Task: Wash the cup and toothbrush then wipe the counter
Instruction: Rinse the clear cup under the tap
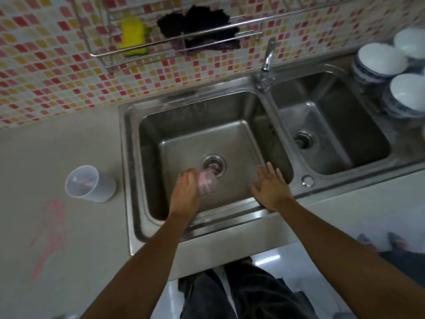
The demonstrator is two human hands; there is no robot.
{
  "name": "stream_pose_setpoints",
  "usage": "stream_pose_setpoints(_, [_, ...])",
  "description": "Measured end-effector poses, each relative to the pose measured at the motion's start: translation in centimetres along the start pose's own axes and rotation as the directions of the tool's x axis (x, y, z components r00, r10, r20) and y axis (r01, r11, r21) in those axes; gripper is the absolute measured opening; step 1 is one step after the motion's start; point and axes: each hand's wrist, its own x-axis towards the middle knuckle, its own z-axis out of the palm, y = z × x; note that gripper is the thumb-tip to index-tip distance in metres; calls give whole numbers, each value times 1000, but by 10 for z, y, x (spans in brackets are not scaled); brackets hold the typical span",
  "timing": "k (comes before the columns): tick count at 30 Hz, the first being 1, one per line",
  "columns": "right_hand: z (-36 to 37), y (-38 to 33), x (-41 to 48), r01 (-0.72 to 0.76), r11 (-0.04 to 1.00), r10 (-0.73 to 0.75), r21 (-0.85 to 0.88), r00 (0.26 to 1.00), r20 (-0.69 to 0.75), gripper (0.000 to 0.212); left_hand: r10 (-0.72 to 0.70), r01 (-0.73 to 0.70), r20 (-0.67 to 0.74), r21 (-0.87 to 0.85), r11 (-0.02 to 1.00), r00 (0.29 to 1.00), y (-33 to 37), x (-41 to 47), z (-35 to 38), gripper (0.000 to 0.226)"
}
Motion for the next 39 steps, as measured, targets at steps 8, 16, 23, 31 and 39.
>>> stream_pose_setpoints(8, [7, 4, 4, 9, 1000, -9, -27, 1000, 27, 78, 110, -127, 64, 460, 879, 992, 14, 8, 4, 72])
stream_pose_setpoints(16, [5, 5, 4, 30, 999, -30, -19, 999, 26, 79, 154, -207, 139, 658, 724, 978, 24, 20, -4, 102])
stream_pose_setpoints(23, [-3, 3, -1, 58, 974, -55, 220, 998, -22, 83, -98, 131, -100, 408, 903, 990, 22, 23, 0, 65])
stream_pose_setpoints(31, [-118, 47, 113, 79, 708, 237, 702, 910, -341, 71, -172, 161, -229, -66, 985, 958, 94, 104, -17, 74])
stream_pose_setpoints(39, [-178, 57, 207, 111, 742, 118, 661, 949, -292, 40, -129, 46, -110, -560, 827, 986, 143, 171, -25, 68])
